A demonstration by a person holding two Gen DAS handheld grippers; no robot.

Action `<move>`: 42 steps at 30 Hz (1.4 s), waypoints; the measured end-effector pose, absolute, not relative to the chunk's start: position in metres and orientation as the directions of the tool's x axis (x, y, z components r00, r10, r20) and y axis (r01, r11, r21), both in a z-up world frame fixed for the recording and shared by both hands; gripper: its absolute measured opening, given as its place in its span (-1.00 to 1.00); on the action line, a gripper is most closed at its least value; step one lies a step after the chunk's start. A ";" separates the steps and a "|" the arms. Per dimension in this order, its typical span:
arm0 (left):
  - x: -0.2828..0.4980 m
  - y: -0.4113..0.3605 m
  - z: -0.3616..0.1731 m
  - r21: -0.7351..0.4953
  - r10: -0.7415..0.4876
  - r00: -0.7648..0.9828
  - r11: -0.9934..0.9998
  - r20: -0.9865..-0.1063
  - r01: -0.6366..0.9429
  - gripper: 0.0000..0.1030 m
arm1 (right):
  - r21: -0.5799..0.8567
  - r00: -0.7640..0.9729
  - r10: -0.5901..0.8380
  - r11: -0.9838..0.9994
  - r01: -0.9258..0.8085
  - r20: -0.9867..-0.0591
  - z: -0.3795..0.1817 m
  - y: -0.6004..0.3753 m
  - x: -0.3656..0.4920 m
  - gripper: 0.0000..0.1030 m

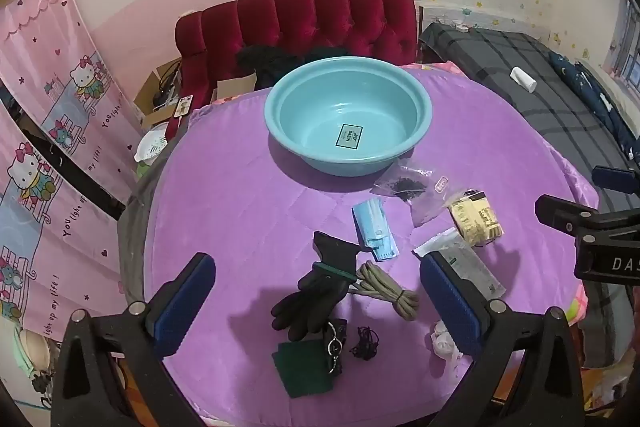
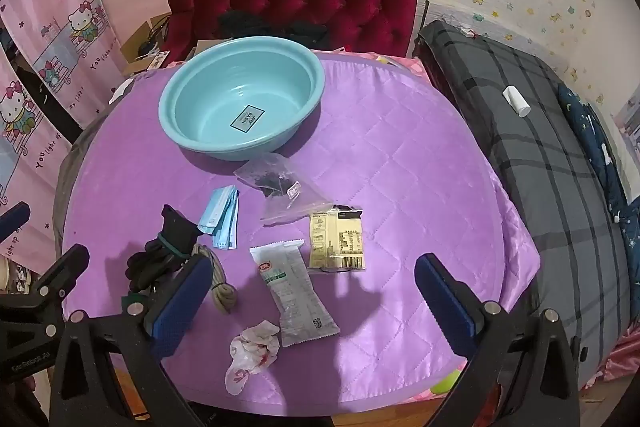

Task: Organize soft objects
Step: 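Move both tools toward the items on the table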

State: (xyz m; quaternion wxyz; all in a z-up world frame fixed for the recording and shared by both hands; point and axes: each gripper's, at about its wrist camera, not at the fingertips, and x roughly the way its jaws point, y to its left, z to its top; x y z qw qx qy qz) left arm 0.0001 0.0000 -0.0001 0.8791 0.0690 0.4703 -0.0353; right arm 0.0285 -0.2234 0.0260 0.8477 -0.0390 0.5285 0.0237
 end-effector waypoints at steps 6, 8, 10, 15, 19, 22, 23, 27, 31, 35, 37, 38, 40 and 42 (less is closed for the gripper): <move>0.001 0.000 -0.001 0.100 0.013 0.555 0.987 -0.832 0.127 1.00 | -0.039 0.441 0.001 0.996 -0.081 -0.897 0.028 -0.224 0.029 1.00; 0.000 -0.001 0.001 0.101 0.014 0.557 0.987 -0.830 0.127 1.00 | -0.039 0.441 0.000 0.996 -0.081 -0.897 0.028 -0.224 0.028 1.00; 0.002 -0.001 0.000 0.101 0.012 0.558 0.987 -0.830 0.129 1.00 | -0.042 0.440 0.001 0.995 -0.087 -0.898 0.031 -0.221 0.031 1.00; 0.001 0.000 0.001 0.098 0.006 0.562 0.986 -0.827 0.133 1.00 | -0.044 0.441 -0.001 0.995 -0.087 -0.897 0.033 -0.227 0.025 1.00; 0.000 0.000 0.002 0.100 0.007 0.564 0.986 -0.825 0.133 1.00 | -0.046 0.440 0.002 0.994 -0.098 -0.898 0.031 -0.222 0.029 1.00; 0.001 0.000 0.002 0.098 0.007 0.563 0.986 -0.826 0.133 1.00 | -0.048 0.445 0.001 0.994 -0.100 -0.896 0.033 -0.222 0.028 1.00; 0.001 0.000 0.003 0.099 0.007 0.564 0.986 -0.826 0.133 1.00 | -0.049 0.446 0.000 0.994 -0.100 -0.895 0.033 -0.222 0.028 1.00; 0.000 0.001 0.004 0.100 0.008 0.570 0.986 -0.822 0.130 1.00 | -0.053 0.447 -0.003 0.994 -0.100 -0.895 0.034 -0.221 0.029 1.00; 0.000 0.002 0.004 0.098 0.007 0.571 0.987 -0.821 0.128 1.00 | -0.054 0.448 -0.003 0.993 -0.102 -0.894 0.034 -0.220 0.030 1.00; 0.000 0.003 0.003 0.096 0.007 0.572 0.987 -0.820 0.126 1.00 | -0.054 0.447 -0.002 0.993 -0.103 -0.894 0.033 -0.219 0.030 1.00; 0.000 0.004 0.003 0.094 0.006 0.572 0.988 -0.820 0.125 1.00 | -0.052 0.448 0.000 0.993 -0.103 -0.894 0.034 -0.219 0.029 1.00; 0.000 0.004 0.004 0.095 0.007 0.573 0.988 -0.819 0.124 1.00 | -0.051 0.448 0.000 0.993 -0.102 -0.894 0.034 -0.219 0.029 1.00; 0.000 0.005 0.004 0.094 0.008 0.574 0.988 -0.819 0.120 1.00 | -0.051 0.448 0.001 0.993 -0.102 -0.894 0.034 -0.220 0.029 1.00; 0.000 0.005 0.004 0.091 0.007 0.574 0.989 -0.819 0.118 1.00 | -0.050 0.446 0.001 0.993 -0.102 -0.895 0.034 -0.219 0.028 1.00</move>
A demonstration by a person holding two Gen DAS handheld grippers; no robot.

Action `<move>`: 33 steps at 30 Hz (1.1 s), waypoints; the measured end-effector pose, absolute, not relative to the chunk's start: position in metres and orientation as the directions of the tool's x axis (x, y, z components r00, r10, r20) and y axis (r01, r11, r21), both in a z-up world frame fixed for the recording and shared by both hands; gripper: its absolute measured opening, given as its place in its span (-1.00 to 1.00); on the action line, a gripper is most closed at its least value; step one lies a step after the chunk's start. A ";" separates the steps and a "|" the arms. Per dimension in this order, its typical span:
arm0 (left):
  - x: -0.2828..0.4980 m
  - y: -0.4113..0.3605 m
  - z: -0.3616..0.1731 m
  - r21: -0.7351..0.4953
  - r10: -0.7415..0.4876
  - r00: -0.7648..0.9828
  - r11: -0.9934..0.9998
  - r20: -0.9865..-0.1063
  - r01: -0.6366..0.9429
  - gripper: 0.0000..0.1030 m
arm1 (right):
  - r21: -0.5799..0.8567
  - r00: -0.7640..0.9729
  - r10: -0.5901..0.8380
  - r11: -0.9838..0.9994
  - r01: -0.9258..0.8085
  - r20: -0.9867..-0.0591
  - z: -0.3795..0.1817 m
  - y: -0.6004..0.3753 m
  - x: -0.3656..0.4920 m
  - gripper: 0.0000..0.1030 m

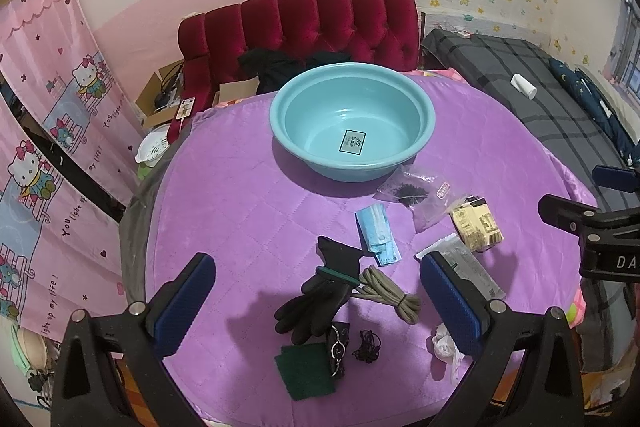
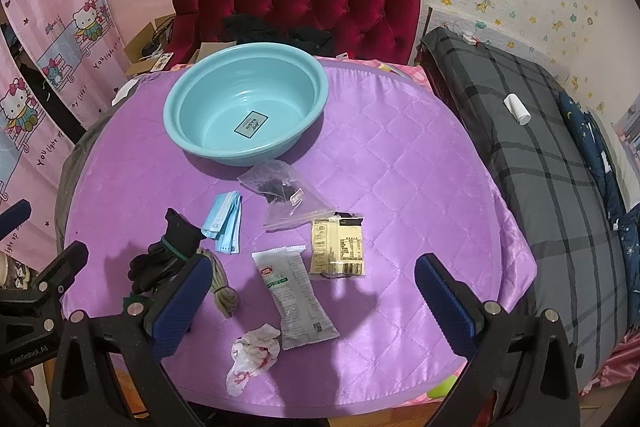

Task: Organize soft objects
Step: 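Move both tools toward the items on the table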

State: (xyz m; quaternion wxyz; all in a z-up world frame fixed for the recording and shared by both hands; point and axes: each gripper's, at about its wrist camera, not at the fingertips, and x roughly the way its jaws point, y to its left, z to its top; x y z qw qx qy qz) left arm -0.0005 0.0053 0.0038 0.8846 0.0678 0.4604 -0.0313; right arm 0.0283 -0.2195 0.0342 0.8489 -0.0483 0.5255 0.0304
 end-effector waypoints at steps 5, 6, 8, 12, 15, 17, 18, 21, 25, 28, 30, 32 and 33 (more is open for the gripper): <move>-0.001 0.007 0.004 0.089 0.006 0.575 0.989 -0.818 0.116 1.00 | -0.044 0.442 0.008 0.993 -0.106 -0.897 0.034 -0.218 0.028 1.00; -0.001 0.007 0.004 0.090 0.007 0.576 0.989 -0.817 0.116 1.00 | -0.048 0.443 0.005 0.993 -0.109 -0.897 0.034 -0.218 0.028 1.00; -0.001 0.007 0.003 0.088 0.007 0.579 0.990 -0.816 0.113 1.00 | -0.051 0.443 0.003 0.993 -0.110 -0.896 0.034 -0.218 0.028 1.00; -0.001 0.009 0.001 0.086 0.004 0.574 0.989 -0.819 0.116 1.00 | -0.045 0.446 0.009 0.993 -0.110 -0.895 0.036 -0.216 0.027 1.00; -0.002 0.011 0.003 0.083 0.004 0.577 0.990 -0.817 0.111 1.00 | -0.044 0.446 0.011 0.993 -0.113 -0.895 0.038 -0.217 0.026 1.00; -0.003 0.012 0.003 0.080 0.002 0.580 0.991 -0.815 0.109 1.00 | -0.044 0.449 0.013 0.993 -0.114 -0.893 0.039 -0.217 0.026 1.00; -0.003 0.012 0.003 0.079 0.000 0.581 0.991 -0.814 0.110 1.00 | -0.046 0.453 0.011 0.992 -0.115 -0.891 0.040 -0.217 0.026 1.00; -0.004 0.012 0.004 0.081 0.000 0.586 0.990 -0.810 0.112 1.00 | -0.048 0.454 0.009 0.992 -0.115 -0.891 0.041 -0.218 0.026 1.00; -0.006 0.013 0.004 0.076 -0.004 0.590 0.991 -0.808 0.110 1.00 | -0.046 0.453 0.012 0.992 -0.116 -0.892 0.041 -0.219 0.026 1.00; -0.007 0.014 0.003 0.074 -0.002 0.591 0.992 -0.807 0.105 1.00 | -0.044 0.448 0.011 0.992 -0.114 -0.894 0.040 -0.219 0.026 1.00; -0.007 0.016 0.003 0.073 -0.001 0.589 0.992 -0.808 0.101 1.00 | -0.041 0.447 0.012 0.993 -0.110 -0.895 0.040 -0.221 0.026 1.00; -0.007 0.018 0.002 0.072 0.004 0.589 0.993 -0.808 0.093 1.00 | -0.034 0.451 0.019 0.993 -0.109 -0.892 0.040 -0.223 0.026 1.00; -0.008 0.020 0.002 0.070 0.006 0.587 0.994 -0.809 0.087 1.00 | -0.028 0.450 0.025 0.994 -0.110 -0.892 0.040 -0.224 0.026 1.00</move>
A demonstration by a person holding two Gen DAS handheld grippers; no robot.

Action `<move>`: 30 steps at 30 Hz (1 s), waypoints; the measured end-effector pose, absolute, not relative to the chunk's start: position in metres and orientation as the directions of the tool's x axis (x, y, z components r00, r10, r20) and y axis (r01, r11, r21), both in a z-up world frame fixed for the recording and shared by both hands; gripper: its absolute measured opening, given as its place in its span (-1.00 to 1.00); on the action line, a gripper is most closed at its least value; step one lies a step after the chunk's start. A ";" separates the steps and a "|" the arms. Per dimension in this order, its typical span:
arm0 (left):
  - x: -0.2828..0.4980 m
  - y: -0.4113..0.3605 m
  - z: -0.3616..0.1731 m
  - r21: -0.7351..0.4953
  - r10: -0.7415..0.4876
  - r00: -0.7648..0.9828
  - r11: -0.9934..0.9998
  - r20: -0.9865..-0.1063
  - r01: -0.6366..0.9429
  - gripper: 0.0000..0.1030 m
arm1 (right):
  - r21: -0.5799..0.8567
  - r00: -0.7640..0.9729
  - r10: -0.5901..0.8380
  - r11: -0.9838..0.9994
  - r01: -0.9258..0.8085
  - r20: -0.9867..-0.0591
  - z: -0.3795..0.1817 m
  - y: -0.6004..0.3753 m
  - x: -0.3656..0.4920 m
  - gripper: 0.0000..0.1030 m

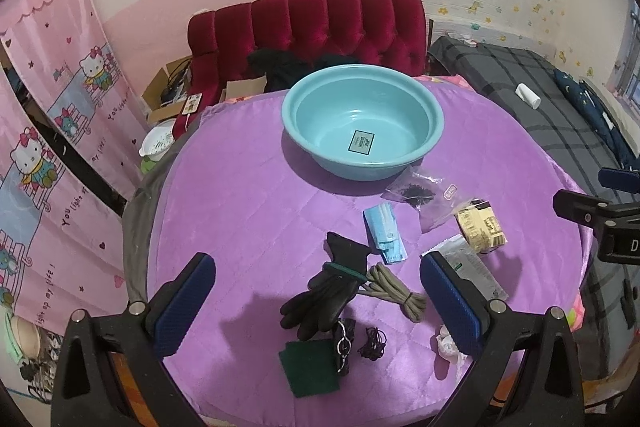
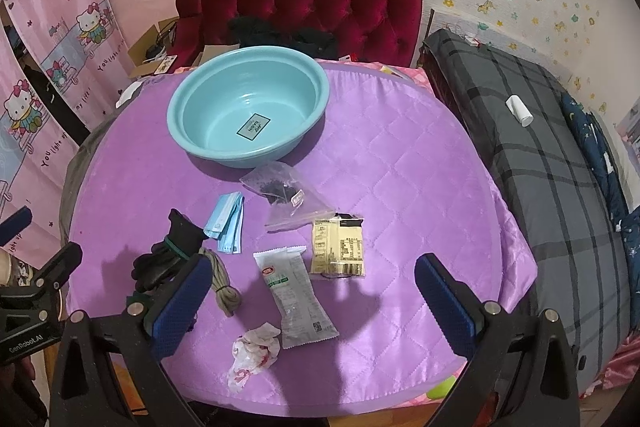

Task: Organize soft objects
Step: 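Move both tools toward the items on the table, then grasp the green scouring pad with the left tool while the right tool grasps the white snack packet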

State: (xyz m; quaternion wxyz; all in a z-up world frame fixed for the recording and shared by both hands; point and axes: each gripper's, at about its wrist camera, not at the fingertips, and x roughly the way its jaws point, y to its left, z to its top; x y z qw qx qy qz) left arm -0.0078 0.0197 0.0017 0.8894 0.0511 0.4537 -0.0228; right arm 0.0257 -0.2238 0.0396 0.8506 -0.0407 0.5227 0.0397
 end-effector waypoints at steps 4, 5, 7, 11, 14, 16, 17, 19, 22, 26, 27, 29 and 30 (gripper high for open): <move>-0.008 0.022 0.000 0.057 0.000 0.581 0.995 -0.814 0.081 1.00 | -0.019 0.447 0.037 0.993 -0.119 -0.894 0.036 -0.225 0.027 1.00; -0.008 0.022 -0.001 0.058 0.001 0.580 0.995 -0.815 0.080 1.00 | -0.019 0.444 0.036 0.993 -0.119 -0.895 0.035 -0.225 0.027 1.00; -0.009 0.022 -0.001 0.059 0.000 0.586 0.995 -0.811 0.083 1.00 | -0.018 0.437 0.038 0.992 -0.122 -0.899 0.032 -0.226 0.029 1.00; -0.012 0.023 -0.004 0.069 0.003 0.588 0.994 -0.809 0.090 1.00 | -0.013 0.433 0.049 0.990 -0.140 -0.900 0.026 -0.227 0.031 1.00; -0.012 0.025 -0.006 0.073 0.003 0.589 0.993 -0.808 0.095 1.00 | 0.004 0.423 0.082 0.983 -0.183 -0.902 0.020 -0.224 0.033 1.00; -0.012 0.029 -0.009 0.062 -0.006 0.589 0.993 -0.808 0.096 1.00 | -0.012 0.419 0.077 0.978 -0.207 -0.905 0.012 -0.223 0.035 1.00; -0.013 0.032 -0.014 0.051 -0.013 0.583 0.994 -0.812 0.093 1.00 | -0.018 0.416 0.073 0.977 -0.212 -0.907 0.009 -0.223 0.035 0.99; -0.013 0.038 -0.022 0.052 0.001 0.565 0.996 -0.825 0.074 1.00 | -0.025 0.402 0.070 0.974 -0.226 -0.913 -0.003 -0.223 0.037 1.00; -0.013 0.048 -0.037 0.048 0.017 0.542 0.998 -0.840 0.044 1.00 | -0.023 0.380 0.077 0.967 -0.252 -0.922 -0.021 -0.222 0.039 1.00; -0.017 0.058 -0.061 0.036 0.015 0.516 0.999 -0.856 0.030 1.00 | -0.007 0.343 0.088 0.964 -0.267 -0.935 -0.048 -0.222 0.041 0.99; -0.018 0.060 -0.068 0.035 0.015 0.508 0.999 -0.861 0.030 1.00 | 0.001 0.330 0.091 0.964 -0.265 -0.939 -0.057 -0.223 0.043 1.00; -0.019 0.063 -0.083 0.037 0.016 0.487 0.999 -0.873 0.033 1.00 | 0.008 0.316 0.094 0.964 -0.264 -0.944 -0.071 -0.224 0.044 0.99; -0.020 0.065 -0.092 0.043 0.022 0.473 0.998 -0.881 0.034 1.00 | 0.008 0.308 0.093 0.964 -0.267 -0.947 -0.078 -0.224 0.044 0.99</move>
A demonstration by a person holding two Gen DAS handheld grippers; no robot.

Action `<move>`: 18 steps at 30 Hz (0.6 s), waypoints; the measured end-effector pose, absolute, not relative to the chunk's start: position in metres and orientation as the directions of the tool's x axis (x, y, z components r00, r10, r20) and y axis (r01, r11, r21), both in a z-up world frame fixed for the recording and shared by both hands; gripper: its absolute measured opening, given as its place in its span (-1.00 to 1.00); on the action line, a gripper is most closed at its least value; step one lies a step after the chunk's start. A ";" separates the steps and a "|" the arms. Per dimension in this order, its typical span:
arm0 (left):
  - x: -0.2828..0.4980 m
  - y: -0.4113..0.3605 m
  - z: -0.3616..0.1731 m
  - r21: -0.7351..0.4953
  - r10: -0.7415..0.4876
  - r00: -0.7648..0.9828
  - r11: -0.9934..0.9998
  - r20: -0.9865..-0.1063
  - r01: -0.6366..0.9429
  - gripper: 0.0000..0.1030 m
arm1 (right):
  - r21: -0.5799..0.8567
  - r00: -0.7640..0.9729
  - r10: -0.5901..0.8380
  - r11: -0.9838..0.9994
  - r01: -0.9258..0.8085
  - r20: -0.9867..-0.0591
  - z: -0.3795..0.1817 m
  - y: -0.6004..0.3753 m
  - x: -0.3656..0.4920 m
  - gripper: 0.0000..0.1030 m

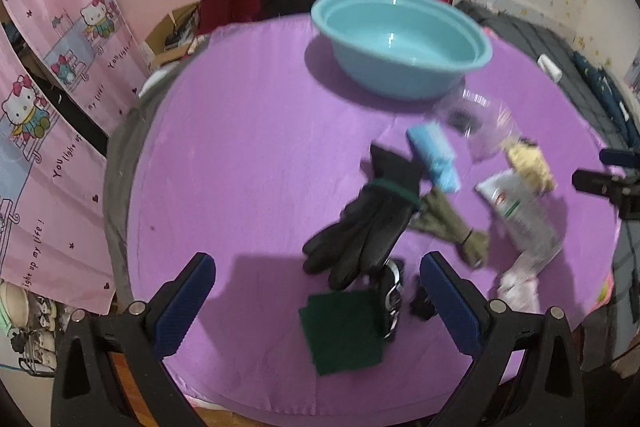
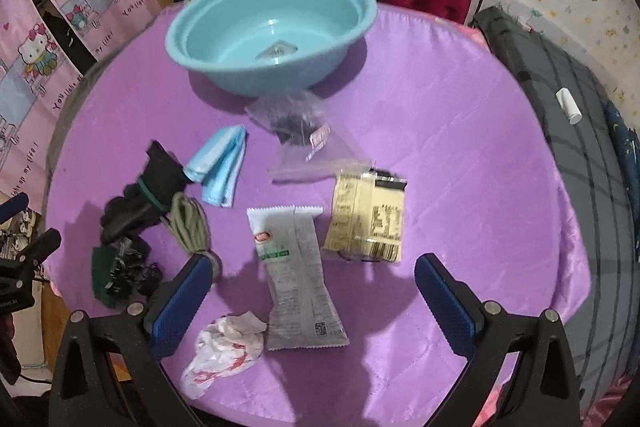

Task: Organize soft objects
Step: 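Grasp the green scouring pad with the left tool while the right tool grasps the white snack packet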

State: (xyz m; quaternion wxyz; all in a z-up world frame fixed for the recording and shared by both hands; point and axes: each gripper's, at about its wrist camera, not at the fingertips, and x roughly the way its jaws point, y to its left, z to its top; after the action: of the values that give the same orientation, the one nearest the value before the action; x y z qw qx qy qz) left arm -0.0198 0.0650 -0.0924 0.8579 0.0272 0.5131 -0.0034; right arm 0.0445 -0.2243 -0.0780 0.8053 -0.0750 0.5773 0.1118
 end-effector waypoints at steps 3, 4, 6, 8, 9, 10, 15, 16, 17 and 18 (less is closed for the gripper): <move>-0.023 0.068 -0.114 0.050 0.028 0.444 0.998 -0.896 0.039 1.00 | 0.008 0.288 0.091 0.961 -0.276 -0.953 -0.097 -0.225 0.047 0.99; -0.024 0.070 -0.123 0.046 0.024 0.433 0.998 -0.901 0.040 1.00 | 0.010 0.282 0.091 0.961 -0.276 -0.955 -0.101 -0.225 0.047 0.99; -0.026 0.072 -0.135 0.034 0.013 0.420 0.998 -0.908 0.044 1.00 | 0.022 0.259 0.096 0.961 -0.275 -0.961 -0.116 -0.226 0.049 1.00; -0.028 0.072 -0.147 0.031 0.010 0.403 0.998 -0.915 0.046 1.00 | 0.025 0.242 0.095 0.961 -0.277 -0.966 -0.127 -0.226 0.049 0.99; -0.030 0.072 -0.155 0.030 0.008 0.390 0.998 -0.921 0.052 1.00 | 0.022 0.234 0.091 0.960 -0.280 -0.968 -0.133 -0.226 0.049 0.99; -0.032 0.072 -0.161 0.030 0.006 0.377 0.998 -0.926 0.058 1.00 | 0.020 0.230 0.088 0.959 -0.284 -0.969 -0.138 -0.224 0.049 0.99; -0.044 0.071 -0.180 0.023 -0.002 0.330 0.997 -0.944 0.074 1.00 | 0.031 0.203 0.092 0.957 -0.289 -0.975 -0.152 -0.224 0.049 0.99; -0.045 0.071 -0.181 0.020 -0.005 0.326 0.997 -0.945 0.074 1.00 | 0.033 0.198 0.094 0.956 -0.290 -0.976 -0.154 -0.223 0.050 0.99; -0.047 0.071 -0.183 0.017 -0.008 0.320 0.997 -0.947 0.075 1.00 | 0.031 0.195 0.091 0.956 -0.291 -0.976 -0.156 -0.222 0.051 0.99; -0.049 0.070 -0.186 0.015 -0.011 0.314 0.997 -0.949 0.079 1.00 | 0.032 0.193 0.091 0.956 -0.293 -0.977 -0.158 -0.221 0.052 0.99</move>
State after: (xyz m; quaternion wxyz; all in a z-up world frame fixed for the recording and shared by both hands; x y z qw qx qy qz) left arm -0.0490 0.0704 -0.1856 0.8101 0.0291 0.5849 -0.0278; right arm 0.0521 -0.2215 -0.1579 0.7681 -0.0808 0.6228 0.1251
